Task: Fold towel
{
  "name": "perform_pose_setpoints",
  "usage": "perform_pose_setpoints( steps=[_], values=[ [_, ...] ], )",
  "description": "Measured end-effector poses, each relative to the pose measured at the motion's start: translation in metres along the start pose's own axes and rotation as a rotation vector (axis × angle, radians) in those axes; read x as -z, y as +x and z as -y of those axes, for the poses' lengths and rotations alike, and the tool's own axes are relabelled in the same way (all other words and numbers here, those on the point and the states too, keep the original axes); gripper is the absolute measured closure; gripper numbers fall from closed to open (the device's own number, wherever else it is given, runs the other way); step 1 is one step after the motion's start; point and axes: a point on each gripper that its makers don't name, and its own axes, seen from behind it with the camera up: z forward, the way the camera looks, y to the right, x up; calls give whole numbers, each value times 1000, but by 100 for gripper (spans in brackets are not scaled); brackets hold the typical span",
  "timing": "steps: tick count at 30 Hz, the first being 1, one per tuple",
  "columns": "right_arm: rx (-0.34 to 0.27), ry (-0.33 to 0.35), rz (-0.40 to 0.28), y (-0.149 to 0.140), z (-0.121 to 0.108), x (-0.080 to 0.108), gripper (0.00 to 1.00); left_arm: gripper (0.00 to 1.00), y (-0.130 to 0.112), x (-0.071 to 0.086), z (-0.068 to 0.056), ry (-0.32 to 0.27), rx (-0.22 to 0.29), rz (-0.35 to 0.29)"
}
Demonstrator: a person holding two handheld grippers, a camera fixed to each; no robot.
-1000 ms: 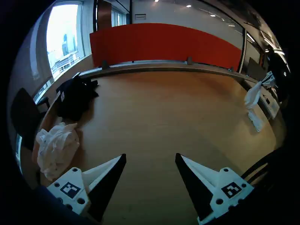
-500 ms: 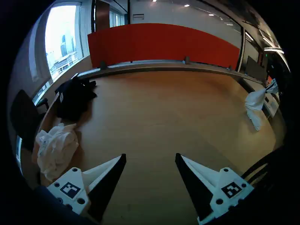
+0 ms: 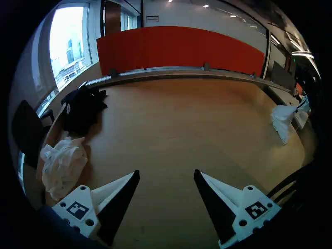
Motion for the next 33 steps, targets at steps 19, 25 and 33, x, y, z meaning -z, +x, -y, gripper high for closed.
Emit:
perform_pose_setpoints(
  steps=[19,25,33],
  values=[
    [-54,-14,75,-56,2,-13,95,3,0,5,1,6,-16,1],
    [-71,-10,101,-71,3,-19,95,3,-3,8,2,11,-18,5],
    [-87,1,137,-89,6,-29,95,3,-3,11,3,14,-23,4]
  ],
)
